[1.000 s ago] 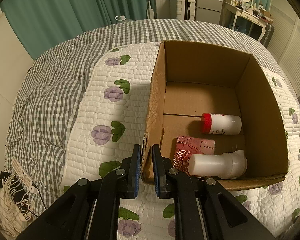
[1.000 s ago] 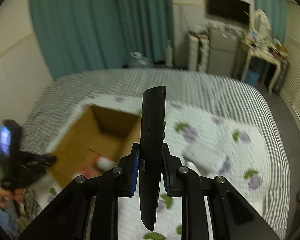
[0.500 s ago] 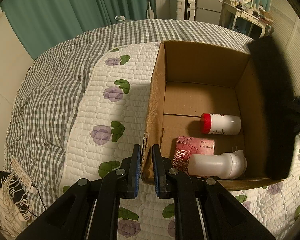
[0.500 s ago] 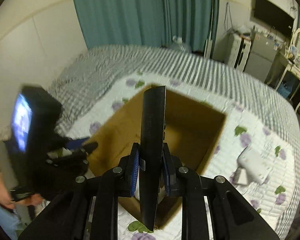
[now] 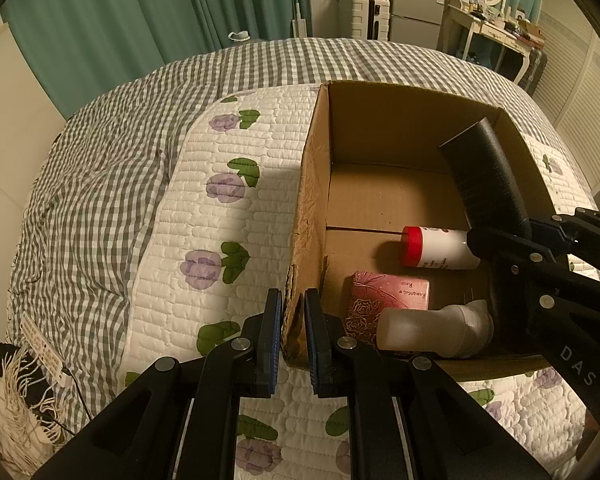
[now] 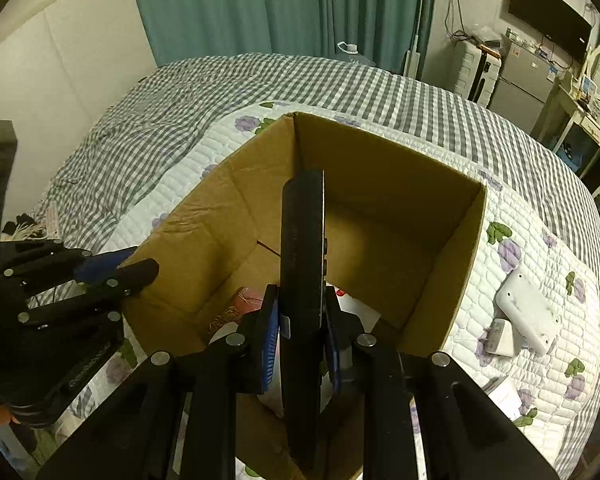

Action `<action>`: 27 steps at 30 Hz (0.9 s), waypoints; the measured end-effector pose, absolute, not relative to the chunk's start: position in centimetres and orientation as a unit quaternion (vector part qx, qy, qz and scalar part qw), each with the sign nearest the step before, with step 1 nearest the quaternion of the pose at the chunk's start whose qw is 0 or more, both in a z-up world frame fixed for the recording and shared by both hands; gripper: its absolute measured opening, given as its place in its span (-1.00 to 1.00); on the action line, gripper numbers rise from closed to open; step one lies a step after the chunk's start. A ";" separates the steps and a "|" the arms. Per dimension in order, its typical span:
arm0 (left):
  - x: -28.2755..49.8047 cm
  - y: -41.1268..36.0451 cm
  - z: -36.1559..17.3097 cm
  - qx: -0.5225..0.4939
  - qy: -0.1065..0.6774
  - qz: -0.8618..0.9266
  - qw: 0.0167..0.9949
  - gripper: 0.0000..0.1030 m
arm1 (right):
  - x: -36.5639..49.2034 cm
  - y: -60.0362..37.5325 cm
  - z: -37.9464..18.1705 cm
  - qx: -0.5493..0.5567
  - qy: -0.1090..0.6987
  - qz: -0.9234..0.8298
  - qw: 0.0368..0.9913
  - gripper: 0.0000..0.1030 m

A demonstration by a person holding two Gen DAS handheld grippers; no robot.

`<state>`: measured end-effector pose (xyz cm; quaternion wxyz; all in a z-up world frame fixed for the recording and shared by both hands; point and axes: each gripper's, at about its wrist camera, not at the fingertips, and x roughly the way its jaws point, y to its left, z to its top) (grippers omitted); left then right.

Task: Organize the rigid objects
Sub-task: 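Carry the black remote into the box and release it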

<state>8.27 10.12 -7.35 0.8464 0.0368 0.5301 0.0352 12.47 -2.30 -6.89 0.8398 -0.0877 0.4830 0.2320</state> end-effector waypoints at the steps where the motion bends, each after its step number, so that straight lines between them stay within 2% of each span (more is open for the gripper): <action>1: 8.3 10.1 -7.4 0.037 0.530 0.035 0.846 -0.78 | 12.5 -2.3 -7.0 -0.087 0.484 0.230 0.840 -0.61; 3: 8.3 10.1 -7.4 0.036 0.531 0.035 0.846 -0.78 | 12.5 -2.6 -6.8 -0.084 0.478 0.227 0.844 -0.53; 4: 8.3 10.1 -7.4 0.037 0.530 0.035 0.846 -0.78 | 12.5 -2.6 -6.6 -0.083 0.474 0.227 0.847 -0.23; 5: 8.3 10.1 -7.4 0.034 0.532 0.033 0.845 -0.78 | 12.4 -2.7 -6.3 -0.081 0.468 0.225 0.851 -0.02; 6: 8.3 10.2 -7.4 0.037 0.531 0.036 0.846 -0.78 | 12.3 -3.0 -5.8 -0.078 0.459 0.219 0.857 0.31; 9: 8.2 10.2 -7.3 0.037 0.532 0.034 0.845 -0.78 | 12.1 -4.0 -4.4 -0.068 0.433 0.209 0.874 0.37; 13: 8.2 10.3 -7.3 0.036 0.532 0.036 0.845 -0.78 | 11.8 -6.5 -2.7 -0.056 0.397 0.193 0.895 0.59; 18: 8.1 10.3 -7.3 0.038 0.531 0.034 0.846 -0.78 | 12.6 -11.5 -2.1 -0.042 0.389 0.148 0.908 0.63; 27: 8.1 10.1 -7.4 0.042 0.531 0.036 0.846 -0.78 | 13.3 -21.8 -4.7 0.003 0.410 0.040 0.911 0.64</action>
